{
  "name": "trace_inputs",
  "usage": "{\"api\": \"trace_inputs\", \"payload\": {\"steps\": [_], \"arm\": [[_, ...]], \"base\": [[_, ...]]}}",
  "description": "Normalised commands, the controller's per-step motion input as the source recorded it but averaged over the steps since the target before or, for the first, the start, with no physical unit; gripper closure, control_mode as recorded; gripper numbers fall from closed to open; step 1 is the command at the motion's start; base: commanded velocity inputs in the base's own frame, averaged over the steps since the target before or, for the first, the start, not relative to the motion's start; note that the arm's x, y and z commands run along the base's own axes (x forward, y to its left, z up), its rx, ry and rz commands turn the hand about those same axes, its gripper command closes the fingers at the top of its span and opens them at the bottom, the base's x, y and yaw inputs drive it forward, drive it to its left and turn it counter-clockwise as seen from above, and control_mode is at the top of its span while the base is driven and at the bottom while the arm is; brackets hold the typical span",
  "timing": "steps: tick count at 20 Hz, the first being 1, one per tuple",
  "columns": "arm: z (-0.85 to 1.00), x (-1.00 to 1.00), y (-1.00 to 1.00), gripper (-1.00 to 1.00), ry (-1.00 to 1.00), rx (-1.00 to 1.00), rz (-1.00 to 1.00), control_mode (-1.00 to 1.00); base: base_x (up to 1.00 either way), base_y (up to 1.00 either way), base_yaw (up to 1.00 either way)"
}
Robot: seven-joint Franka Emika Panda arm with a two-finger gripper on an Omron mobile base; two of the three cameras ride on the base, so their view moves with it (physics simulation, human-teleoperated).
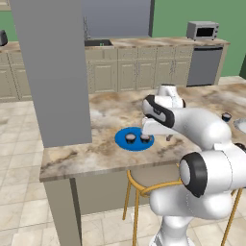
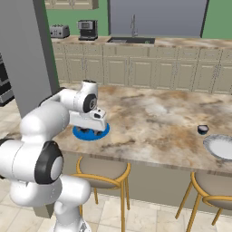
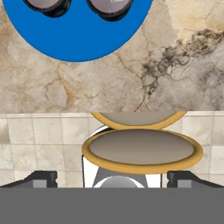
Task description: Place two yogurt containers on each plate.
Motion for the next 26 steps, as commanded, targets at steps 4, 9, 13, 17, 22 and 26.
{"api": "trace_inputs", "payload": {"steps": [4,9,13,17,22,26], "arm": [[0.0,0.0,0.0,-1.0,0.0,0.0,0.0,-1.0],[0.0,-0.03,0.0,-1.0,-0.01,0.0,0.0,1.0],[0.0,0.0,0.0,-1.0,0.0,0.0,0.0,1.0],[0.0,0.0,0.0,-1.0,0.0,0.0,0.0,1.0],[0.0,0.0,0.0,-1.0,0.0,0.0,0.0,1.0],[0.0,0.0,0.0,-1.0,0.0,0.0,0.0,1.0]], "base": [[0.0,0.0,0.0],[-0.05,0.0,0.0],[-0.14,-0.2,-0.01],[-0.01,-0.69,0.0],[0.0,-0.84,0.0],[0.0,-0.87,0.0]]}}
